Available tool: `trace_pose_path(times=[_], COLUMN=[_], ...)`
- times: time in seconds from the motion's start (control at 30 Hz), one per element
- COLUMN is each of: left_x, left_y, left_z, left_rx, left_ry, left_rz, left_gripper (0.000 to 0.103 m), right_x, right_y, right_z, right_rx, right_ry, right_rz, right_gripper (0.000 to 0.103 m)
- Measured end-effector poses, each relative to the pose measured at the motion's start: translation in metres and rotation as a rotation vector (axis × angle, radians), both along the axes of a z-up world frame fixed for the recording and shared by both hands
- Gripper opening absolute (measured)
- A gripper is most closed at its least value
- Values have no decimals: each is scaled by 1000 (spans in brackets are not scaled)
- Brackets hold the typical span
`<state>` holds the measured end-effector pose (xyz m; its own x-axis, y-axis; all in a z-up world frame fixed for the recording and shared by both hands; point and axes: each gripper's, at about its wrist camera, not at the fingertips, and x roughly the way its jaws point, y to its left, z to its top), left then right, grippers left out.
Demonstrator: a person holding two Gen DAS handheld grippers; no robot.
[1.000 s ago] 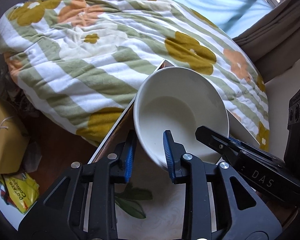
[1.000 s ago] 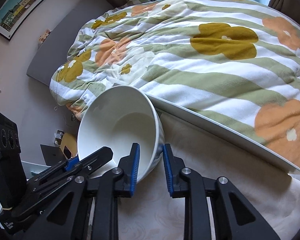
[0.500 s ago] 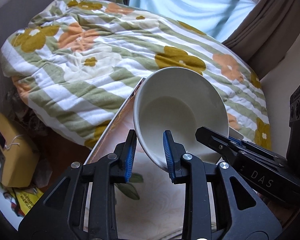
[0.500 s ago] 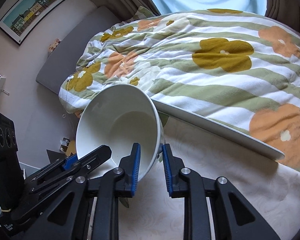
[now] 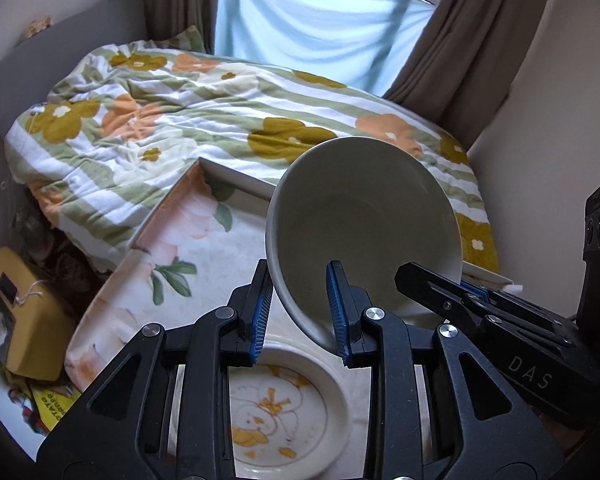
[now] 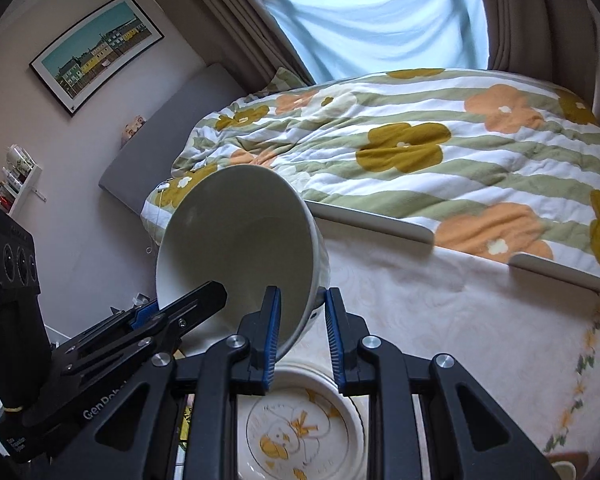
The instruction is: Organize plates and bowls
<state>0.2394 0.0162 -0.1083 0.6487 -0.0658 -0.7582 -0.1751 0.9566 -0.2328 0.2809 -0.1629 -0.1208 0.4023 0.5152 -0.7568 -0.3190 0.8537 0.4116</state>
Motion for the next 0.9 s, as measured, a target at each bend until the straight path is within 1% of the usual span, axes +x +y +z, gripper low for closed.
trace_pose_path(times=[0.1,0.23,0.4,0.47,0.57,0.7,0.8,0.9], left_x=[-22,-48,-68,-73,-78,-79,-78,-74], left_y=[-38,-91,-151,-175,-206,-238,-256,-265], left_z=[5,6,-1,-6,-18,-40,-59,-78], left_rx=[-14,-38,-64,-62,-67,-71,-63,-51], left_ry=[-12,-13,16,33,68,138,198,250], left_rz=[-42,-105,-208,-253,-323,-407,-452,-483], left_gripper=[25,25,25,25,25,25,24,24], right_x=[-30,-63,-92,-103,-117,-133,-140,-148], right_y=[-37,-83,-131,-149,-168,-190,-202,-214], right_z=[13,21,19,16,9,-3,-17,-36], right_rx=[-13,-39,-60,-68,-89,-105,-118,-119], right_ry=[-17,-21,2,12,31,75,115,160], right_rz=[-44,-108,-203,-249,-311,-383,-418,-447], right_gripper=[21,21,21,21,21,21,21,21])
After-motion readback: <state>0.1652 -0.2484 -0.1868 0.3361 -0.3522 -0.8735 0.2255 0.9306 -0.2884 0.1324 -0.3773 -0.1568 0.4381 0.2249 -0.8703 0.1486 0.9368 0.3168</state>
